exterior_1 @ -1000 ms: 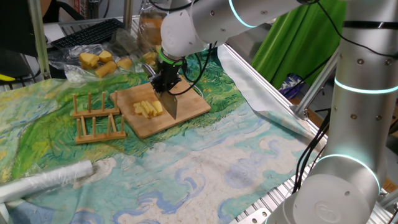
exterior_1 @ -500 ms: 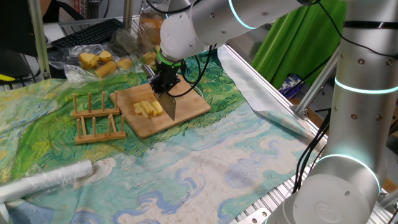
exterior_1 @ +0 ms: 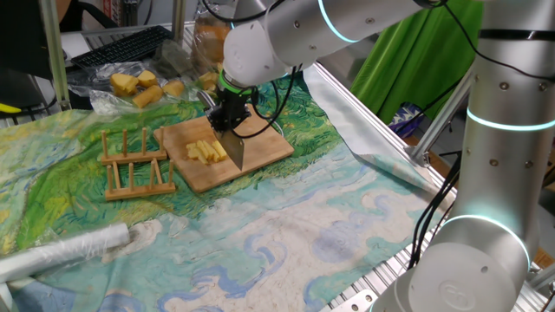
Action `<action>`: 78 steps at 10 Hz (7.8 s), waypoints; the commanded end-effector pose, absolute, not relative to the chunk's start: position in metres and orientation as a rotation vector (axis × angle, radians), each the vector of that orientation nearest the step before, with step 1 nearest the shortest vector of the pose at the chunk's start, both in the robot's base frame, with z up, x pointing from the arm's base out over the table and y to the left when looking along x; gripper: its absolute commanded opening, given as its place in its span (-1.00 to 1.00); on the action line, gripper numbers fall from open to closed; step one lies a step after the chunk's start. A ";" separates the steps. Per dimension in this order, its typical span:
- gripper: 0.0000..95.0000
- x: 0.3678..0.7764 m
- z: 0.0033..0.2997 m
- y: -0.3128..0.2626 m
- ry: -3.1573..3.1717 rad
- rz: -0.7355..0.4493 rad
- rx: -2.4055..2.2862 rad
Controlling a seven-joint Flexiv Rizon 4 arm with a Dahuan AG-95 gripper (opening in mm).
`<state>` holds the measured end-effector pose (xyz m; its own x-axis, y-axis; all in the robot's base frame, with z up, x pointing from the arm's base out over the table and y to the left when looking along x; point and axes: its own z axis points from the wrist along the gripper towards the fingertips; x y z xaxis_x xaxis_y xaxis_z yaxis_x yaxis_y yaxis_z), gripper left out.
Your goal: Chop the potatoes
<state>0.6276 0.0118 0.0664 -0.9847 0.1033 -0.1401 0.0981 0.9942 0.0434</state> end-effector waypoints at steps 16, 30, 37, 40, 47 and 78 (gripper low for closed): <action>-1.00 0.625 0.039 0.011 2.982 0.049 0.150; -1.00 0.638 0.012 0.019 2.938 0.072 0.157; -1.00 0.642 0.038 0.016 2.973 0.041 0.130; -1.00 0.640 0.060 0.013 3.001 0.020 0.120; -1.00 0.645 0.072 0.012 2.979 0.015 0.143; -1.00 0.669 0.049 0.026 2.870 0.010 0.174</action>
